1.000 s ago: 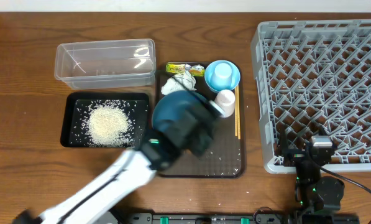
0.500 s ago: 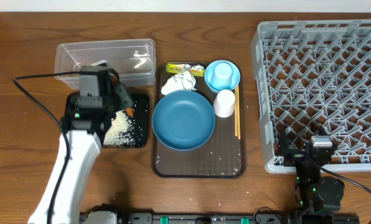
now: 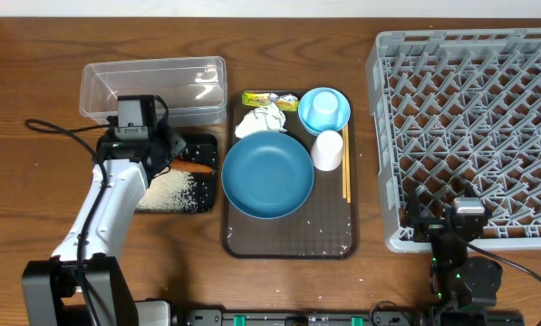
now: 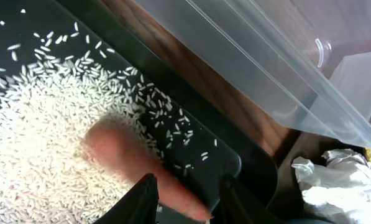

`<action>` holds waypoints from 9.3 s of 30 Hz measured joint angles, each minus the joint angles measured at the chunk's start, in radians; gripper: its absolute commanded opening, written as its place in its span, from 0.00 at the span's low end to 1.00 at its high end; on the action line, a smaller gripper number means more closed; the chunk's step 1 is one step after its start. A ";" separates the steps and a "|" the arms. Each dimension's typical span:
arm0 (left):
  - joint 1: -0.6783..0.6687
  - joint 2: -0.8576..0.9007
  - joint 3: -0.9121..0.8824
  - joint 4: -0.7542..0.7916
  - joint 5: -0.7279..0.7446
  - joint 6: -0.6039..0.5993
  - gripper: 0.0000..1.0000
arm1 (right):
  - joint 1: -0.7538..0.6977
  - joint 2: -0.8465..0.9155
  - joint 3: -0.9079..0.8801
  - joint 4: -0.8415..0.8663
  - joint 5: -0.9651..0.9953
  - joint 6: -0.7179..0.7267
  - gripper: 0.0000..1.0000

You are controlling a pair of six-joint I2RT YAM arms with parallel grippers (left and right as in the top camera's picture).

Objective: Sort waste into correct bins and load items into the dishwasher rack

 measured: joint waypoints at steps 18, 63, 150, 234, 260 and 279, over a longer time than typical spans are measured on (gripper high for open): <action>0.000 -0.348 -0.002 -0.117 0.113 0.074 0.61 | 0.000 0.000 0.000 0.000 0.000 0.000 0.99; -0.502 -0.058 0.416 -0.420 0.171 0.311 0.87 | 0.000 0.000 0.000 0.000 0.000 0.000 0.99; -0.456 0.274 0.726 -0.340 -0.145 0.421 0.06 | 0.000 0.000 0.000 0.000 0.000 0.000 0.99; -0.435 0.692 0.713 -0.192 0.075 0.449 0.13 | 0.000 0.000 0.000 0.000 0.000 0.000 0.99; -0.423 0.220 0.712 -0.301 -0.037 0.445 0.06 | 0.000 0.000 0.000 0.000 0.000 0.000 0.99; -0.126 0.400 0.712 -0.301 -0.142 0.300 0.53 | 0.000 0.000 0.000 0.000 0.000 0.000 0.99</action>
